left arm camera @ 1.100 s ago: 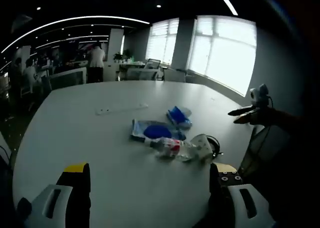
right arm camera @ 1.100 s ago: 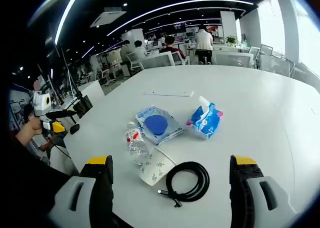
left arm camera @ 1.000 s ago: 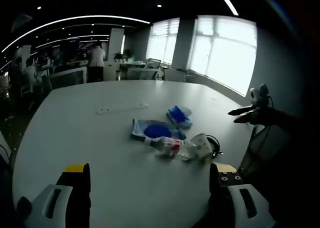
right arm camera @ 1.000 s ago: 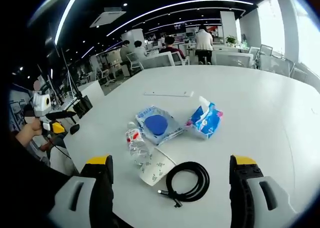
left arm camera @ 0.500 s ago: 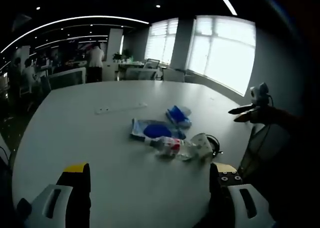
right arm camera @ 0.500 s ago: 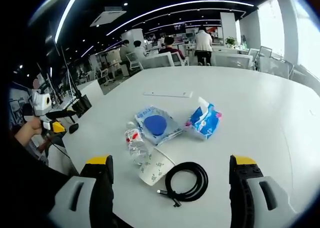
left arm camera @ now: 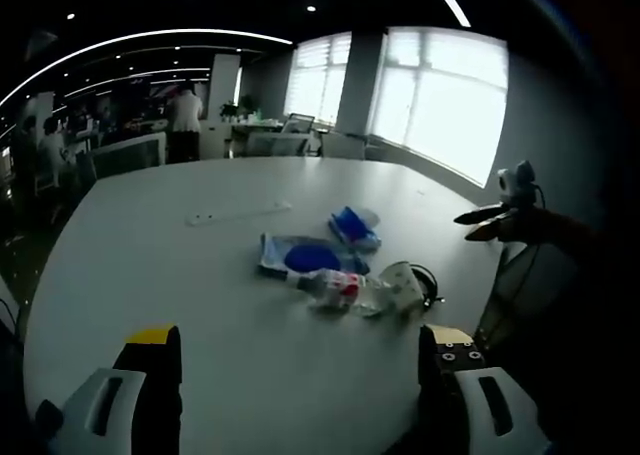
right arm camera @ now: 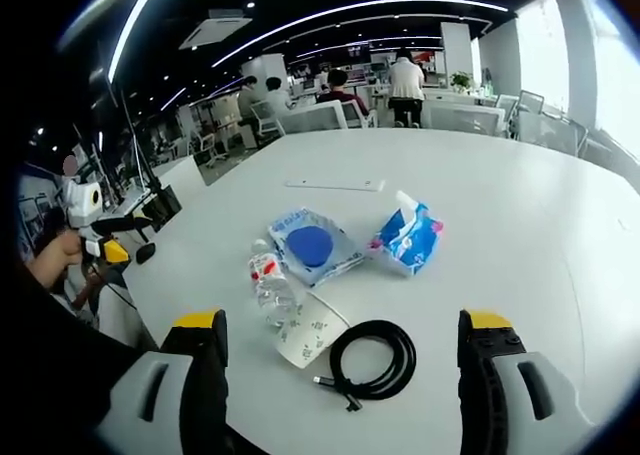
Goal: Arrange the tabletop items into an orderly group along one side of the table until the central work area is clear of visible clutter.
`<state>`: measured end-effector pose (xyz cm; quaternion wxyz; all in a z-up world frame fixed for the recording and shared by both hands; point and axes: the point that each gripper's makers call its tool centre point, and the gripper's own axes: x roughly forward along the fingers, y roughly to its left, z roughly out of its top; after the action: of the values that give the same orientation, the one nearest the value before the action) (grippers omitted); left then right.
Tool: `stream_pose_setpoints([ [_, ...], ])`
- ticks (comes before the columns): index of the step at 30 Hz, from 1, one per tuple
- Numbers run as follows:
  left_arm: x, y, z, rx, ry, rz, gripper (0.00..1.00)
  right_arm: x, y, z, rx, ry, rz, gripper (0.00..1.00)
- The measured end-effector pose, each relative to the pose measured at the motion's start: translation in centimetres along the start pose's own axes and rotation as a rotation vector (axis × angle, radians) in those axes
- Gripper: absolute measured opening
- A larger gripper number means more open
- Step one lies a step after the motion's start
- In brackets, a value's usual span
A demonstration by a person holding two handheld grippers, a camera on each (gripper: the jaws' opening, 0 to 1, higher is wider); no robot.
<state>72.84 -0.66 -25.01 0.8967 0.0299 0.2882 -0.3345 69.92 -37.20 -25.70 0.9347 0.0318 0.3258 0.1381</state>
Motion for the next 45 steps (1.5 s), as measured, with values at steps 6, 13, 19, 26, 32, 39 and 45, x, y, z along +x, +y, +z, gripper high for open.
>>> stream_pose_setpoints([
  [6,-0.3,0.1,-0.1,-0.005,-0.001,0.004,0.98,0.1,0.0,0.0,-0.013,0.008,0.000,0.92],
  [13,-0.8,0.4,-0.4,-0.010,0.003,0.009,0.98,0.0,0.0,0.1,-0.027,0.006,-0.002,0.94],
  [19,-1.3,0.8,-0.6,-0.024,-0.003,0.025,0.99,0.1,0.3,0.0,-0.032,0.007,0.002,0.94],
  [26,-1.4,0.9,-0.4,-0.034,-0.014,0.031,1.00,0.0,0.3,0.1,-0.034,0.006,0.003,0.94],
  [32,-1.4,0.9,-0.4,-0.032,-0.013,0.034,1.00,0.2,0.6,0.5,-0.043,0.002,0.010,0.94],
  [39,-1.3,0.7,-0.5,-0.026,-0.011,0.028,1.00,1.4,1.9,0.6,-0.087,0.032,0.046,0.94],
  [45,-1.3,0.6,-0.7,-0.018,-0.001,0.027,1.00,2.6,3.0,0.6,-0.135,0.067,0.079,0.93],
])
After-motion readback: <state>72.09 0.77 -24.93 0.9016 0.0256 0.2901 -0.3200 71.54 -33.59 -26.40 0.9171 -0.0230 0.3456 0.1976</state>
